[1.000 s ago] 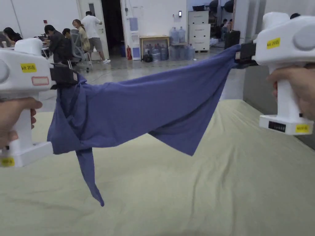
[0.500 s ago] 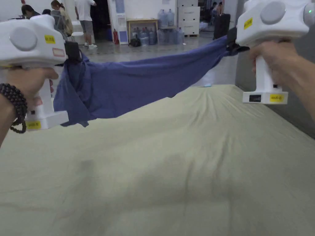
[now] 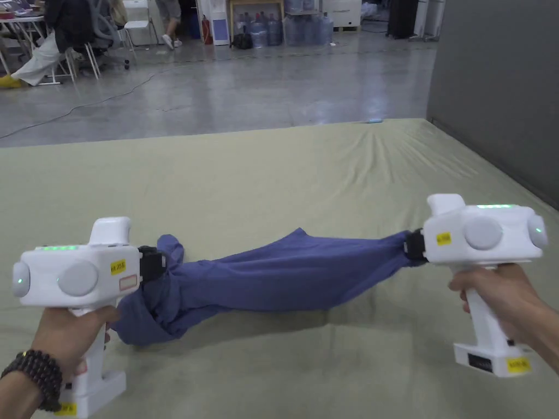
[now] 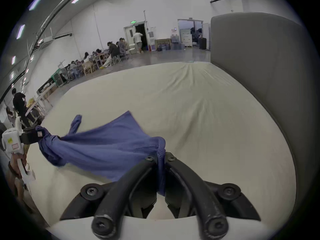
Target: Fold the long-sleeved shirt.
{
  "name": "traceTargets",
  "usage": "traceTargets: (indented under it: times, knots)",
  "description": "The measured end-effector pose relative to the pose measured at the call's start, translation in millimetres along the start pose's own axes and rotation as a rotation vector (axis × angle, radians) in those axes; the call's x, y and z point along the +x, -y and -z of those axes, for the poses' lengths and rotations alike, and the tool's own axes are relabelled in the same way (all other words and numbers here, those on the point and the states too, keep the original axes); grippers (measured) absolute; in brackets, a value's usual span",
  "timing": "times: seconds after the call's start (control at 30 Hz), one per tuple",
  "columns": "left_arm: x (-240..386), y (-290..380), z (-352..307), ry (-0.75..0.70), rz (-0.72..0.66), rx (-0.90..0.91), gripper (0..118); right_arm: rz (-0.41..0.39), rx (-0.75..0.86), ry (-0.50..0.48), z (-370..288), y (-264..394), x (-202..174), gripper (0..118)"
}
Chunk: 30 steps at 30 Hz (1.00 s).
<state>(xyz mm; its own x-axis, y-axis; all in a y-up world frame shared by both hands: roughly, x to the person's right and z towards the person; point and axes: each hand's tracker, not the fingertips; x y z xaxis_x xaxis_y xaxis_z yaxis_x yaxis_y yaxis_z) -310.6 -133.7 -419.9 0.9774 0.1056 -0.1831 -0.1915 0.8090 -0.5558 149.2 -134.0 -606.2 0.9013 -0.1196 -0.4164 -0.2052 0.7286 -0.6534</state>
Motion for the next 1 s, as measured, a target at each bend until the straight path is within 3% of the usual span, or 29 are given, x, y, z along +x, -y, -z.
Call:
traceTargets:
  times: [0.07,0.27,0.47,0.57,0.6,0.63,0.67,0.7,0.73,0.77,0.8,0.9,0.93,0.97,1.0]
  knots:
    - [4,29,-38,0.004,0.027,0.01,20,-0.055,-0.018,-0.015,-32,31,-2,2]
    - [20,127,-110,0.017,0.091,-0.049,20,-0.065,-0.112,-0.065,-109,134,-7,2]
    - [23,186,-148,0.012,0.088,-0.076,20,-0.112,-0.211,-0.049,-127,189,-6,2]
    - [21,195,-157,0.019,0.095,-0.099,21,-0.125,-0.239,-0.06,-104,201,1,2]
    - [20,196,-158,0.017,0.098,-0.107,26,-0.142,-0.252,-0.053,-100,202,1,2]
    - [19,196,-160,0.009,0.1,-0.122,47,-0.153,-0.257,-0.048,-97,203,0,4]
    - [18,195,-164,-0.007,0.092,-0.144,78,-0.152,-0.263,-0.05,-104,197,1,8]
    - [16,193,-169,0.005,0.081,-0.158,105,-0.148,-0.262,-0.054,-107,195,2,25]
    - [13,191,-181,0.022,0.061,-0.143,118,-0.129,-0.248,-0.054,-114,191,3,62]
    - [10,188,-197,0.043,0.038,-0.095,118,-0.107,-0.212,-0.041,-125,187,4,90]
    - [8,184,-210,0.051,0.028,-0.059,118,-0.104,-0.172,-0.035,-136,187,6,101]
    - [8,177,-250,0.009,0.009,-0.031,116,-0.127,-0.071,-0.077,-174,182,9,101]
    - [8,177,-260,-0.005,-0.006,-0.013,106,-0.129,-0.084,-0.068,-193,187,1,100]
    - [12,180,-273,0.007,-0.015,-0.003,83,-0.129,-0.089,-0.065,-199,189,0,97]
    - [13,182,-280,0.018,-0.031,0.02,42,-0.129,-0.099,-0.067,-203,193,-1,85]
